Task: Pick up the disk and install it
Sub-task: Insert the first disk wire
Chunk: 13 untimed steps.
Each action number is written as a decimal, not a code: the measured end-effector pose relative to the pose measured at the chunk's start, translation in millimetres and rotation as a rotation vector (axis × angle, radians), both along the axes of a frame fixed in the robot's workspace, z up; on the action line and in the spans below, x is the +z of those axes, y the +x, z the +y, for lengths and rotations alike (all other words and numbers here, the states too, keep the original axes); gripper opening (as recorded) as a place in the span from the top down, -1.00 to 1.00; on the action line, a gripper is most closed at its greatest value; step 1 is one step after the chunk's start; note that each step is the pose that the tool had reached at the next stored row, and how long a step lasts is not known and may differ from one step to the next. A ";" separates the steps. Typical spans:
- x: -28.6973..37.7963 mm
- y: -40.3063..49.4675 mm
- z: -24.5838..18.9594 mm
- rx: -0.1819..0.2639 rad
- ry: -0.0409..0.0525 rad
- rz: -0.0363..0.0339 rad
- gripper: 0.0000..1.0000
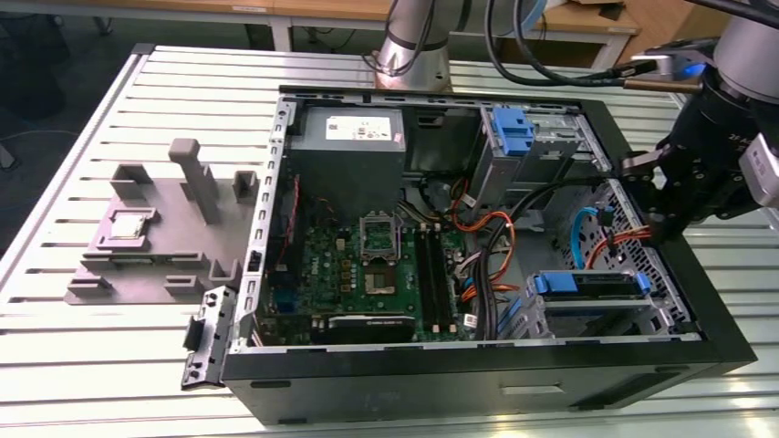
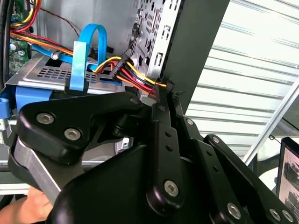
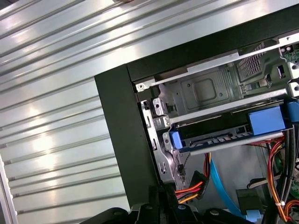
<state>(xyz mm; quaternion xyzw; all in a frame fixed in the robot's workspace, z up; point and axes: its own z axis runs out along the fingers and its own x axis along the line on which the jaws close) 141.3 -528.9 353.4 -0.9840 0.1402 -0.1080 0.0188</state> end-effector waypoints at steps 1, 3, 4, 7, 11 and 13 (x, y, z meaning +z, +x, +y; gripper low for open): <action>0.0 -1.4 0.1 0.000 0.0001 -0.0001 0.66; 0.0 -4.5 0.0 0.000 -0.0002 0.0000 0.66; -0.1 -5.2 -0.1 0.000 -0.0004 0.0000 0.66; -0.1 -5.6 0.0 -0.004 -0.0031 0.0000 0.66; -0.2 -5.6 0.0 -0.067 -0.0065 0.0001 0.66; -0.1 -5.6 0.3 -0.093 -0.0068 0.0002 0.66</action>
